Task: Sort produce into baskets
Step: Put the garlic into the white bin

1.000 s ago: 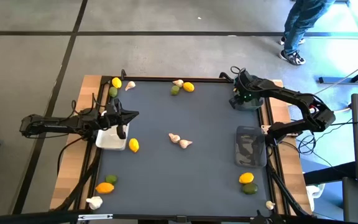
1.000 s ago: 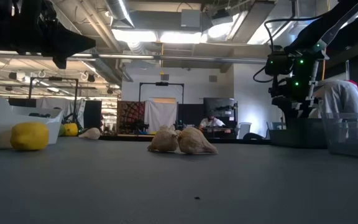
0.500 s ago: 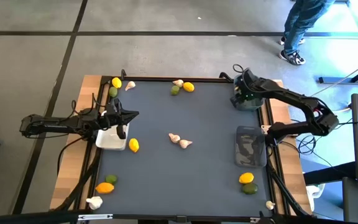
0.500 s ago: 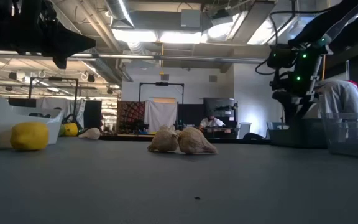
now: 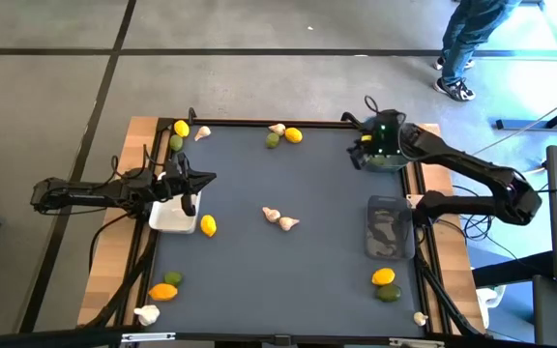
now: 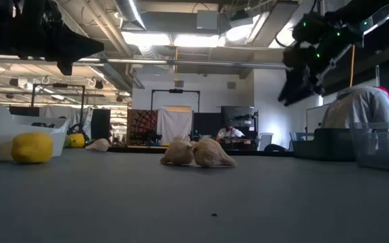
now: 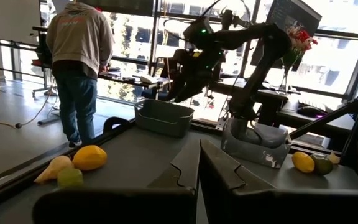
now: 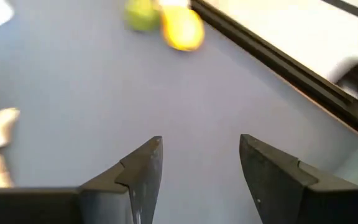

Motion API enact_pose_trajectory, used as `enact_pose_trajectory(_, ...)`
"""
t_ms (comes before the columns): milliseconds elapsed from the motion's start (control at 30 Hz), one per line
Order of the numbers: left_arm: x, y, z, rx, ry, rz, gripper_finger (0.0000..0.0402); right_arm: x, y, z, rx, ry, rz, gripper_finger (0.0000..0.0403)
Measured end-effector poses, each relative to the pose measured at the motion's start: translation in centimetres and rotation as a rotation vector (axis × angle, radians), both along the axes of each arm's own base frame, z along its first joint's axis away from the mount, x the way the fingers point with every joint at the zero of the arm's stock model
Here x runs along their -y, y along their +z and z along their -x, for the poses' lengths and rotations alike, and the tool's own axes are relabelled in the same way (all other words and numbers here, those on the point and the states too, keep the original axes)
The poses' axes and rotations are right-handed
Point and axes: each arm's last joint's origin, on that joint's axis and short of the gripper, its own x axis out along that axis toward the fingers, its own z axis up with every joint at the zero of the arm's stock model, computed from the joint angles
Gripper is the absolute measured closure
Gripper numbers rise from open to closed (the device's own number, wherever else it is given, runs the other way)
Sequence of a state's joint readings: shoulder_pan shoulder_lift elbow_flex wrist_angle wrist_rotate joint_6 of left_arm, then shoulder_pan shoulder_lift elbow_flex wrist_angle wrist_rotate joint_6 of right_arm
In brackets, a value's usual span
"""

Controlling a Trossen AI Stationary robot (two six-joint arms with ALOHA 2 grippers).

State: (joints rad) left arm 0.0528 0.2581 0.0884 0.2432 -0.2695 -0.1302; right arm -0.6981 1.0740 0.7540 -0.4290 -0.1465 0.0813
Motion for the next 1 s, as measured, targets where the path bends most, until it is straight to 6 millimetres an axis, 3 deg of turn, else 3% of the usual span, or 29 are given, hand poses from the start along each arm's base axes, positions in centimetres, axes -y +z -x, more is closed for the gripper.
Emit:
enact_pose_trajectory(467,0.0,0.0,0.0,0.001,0.000,0.001,0.0396,-6.7,-0.4,-5.6,0.065,0.389,0.027,0.0192)
enact_pose_trajectory(700,0.0,0.0,0.0,0.000,0.000,-0.003,0.0396,-9.5,-2.5,-8.2,0.016,0.526,0.018,0.0192)
enact_pose_trajectory(1000,0.0,0.0,0.0,0.000,0.000,-0.003,0.0396,-11.7,-5.6,-11.1,-0.014,0.618,0.008,0.0192)
